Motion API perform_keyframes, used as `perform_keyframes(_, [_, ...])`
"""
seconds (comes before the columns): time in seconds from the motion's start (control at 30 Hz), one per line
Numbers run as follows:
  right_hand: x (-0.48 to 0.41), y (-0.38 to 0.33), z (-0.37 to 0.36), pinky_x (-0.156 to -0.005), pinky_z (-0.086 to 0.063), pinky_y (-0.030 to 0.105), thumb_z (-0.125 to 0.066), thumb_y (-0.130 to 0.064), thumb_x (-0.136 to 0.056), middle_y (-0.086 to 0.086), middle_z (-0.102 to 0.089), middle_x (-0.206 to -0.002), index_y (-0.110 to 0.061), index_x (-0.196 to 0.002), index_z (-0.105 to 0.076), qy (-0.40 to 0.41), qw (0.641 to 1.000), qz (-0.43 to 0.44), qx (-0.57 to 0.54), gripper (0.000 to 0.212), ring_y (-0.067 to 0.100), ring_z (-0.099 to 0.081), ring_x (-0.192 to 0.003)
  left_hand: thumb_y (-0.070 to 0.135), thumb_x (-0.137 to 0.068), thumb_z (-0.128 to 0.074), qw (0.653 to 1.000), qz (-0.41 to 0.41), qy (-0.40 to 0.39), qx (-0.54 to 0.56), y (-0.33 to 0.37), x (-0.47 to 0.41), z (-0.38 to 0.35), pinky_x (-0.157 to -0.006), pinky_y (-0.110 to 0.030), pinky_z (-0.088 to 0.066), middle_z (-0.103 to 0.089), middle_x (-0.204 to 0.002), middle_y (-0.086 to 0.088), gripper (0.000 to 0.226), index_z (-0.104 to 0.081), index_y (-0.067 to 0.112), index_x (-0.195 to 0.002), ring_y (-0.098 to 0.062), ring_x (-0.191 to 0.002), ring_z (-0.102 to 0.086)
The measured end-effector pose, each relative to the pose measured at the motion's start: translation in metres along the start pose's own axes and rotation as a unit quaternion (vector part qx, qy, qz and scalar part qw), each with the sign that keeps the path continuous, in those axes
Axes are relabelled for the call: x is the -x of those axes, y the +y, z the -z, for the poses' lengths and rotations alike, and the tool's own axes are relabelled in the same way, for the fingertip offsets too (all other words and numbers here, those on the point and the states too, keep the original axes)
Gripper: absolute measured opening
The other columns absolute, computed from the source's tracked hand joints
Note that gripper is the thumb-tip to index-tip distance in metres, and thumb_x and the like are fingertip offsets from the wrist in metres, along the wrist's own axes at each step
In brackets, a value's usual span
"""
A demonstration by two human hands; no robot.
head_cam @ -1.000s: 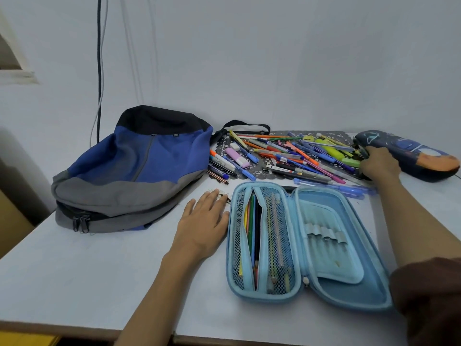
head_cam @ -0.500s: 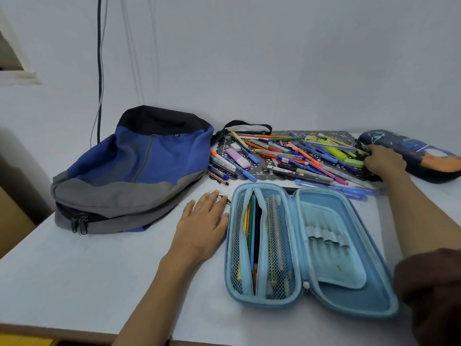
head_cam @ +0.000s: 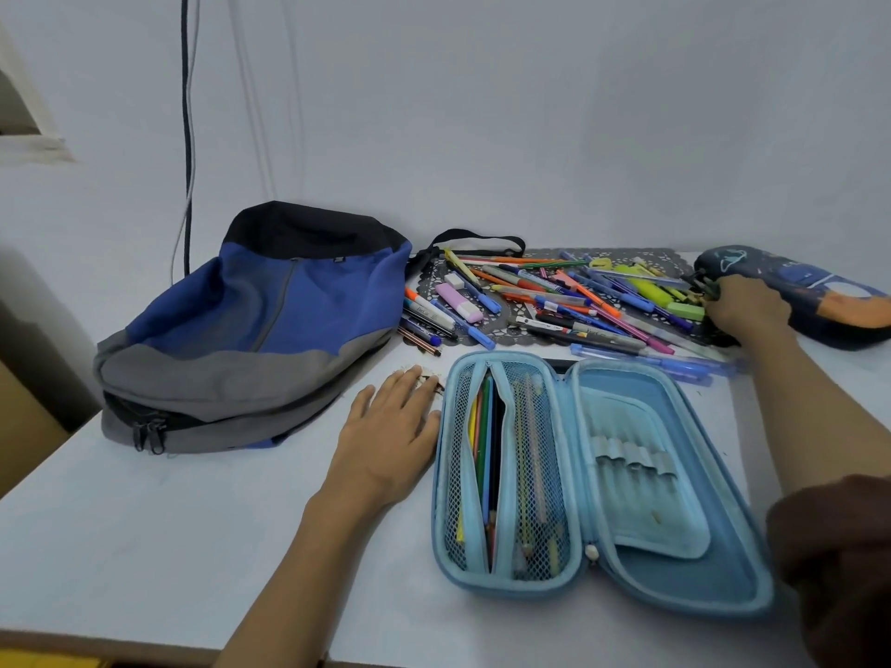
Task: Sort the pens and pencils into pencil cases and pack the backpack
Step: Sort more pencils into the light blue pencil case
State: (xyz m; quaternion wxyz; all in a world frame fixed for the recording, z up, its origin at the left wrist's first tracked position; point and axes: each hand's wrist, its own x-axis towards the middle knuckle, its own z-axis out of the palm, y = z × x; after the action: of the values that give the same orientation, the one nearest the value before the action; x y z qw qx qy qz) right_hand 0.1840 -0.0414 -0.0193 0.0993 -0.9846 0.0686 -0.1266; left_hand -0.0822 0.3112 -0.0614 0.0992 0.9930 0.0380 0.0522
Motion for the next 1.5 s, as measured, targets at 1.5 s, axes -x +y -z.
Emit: perform_keyframes(1.5, [0.176,-0.192,0.129,-0.039,-0.027,0.020,-0.048,-0.032,-0.101,-0.006,-0.032,-0.051,-0.013,-0.090,-0.054,-0.243,0.495,0.150,-0.821,0.023,0.007,-0.030,-0.038,0.014,-0.101,-0.037,0.463,0.094,0.116,0.874,0.089,0.013,0.065,-0.109,-0.031,-0.038,-0.064,-0.125,-0.008,0.036,-0.057,0.005,-0.129,-0.018,-0.121,-0.057])
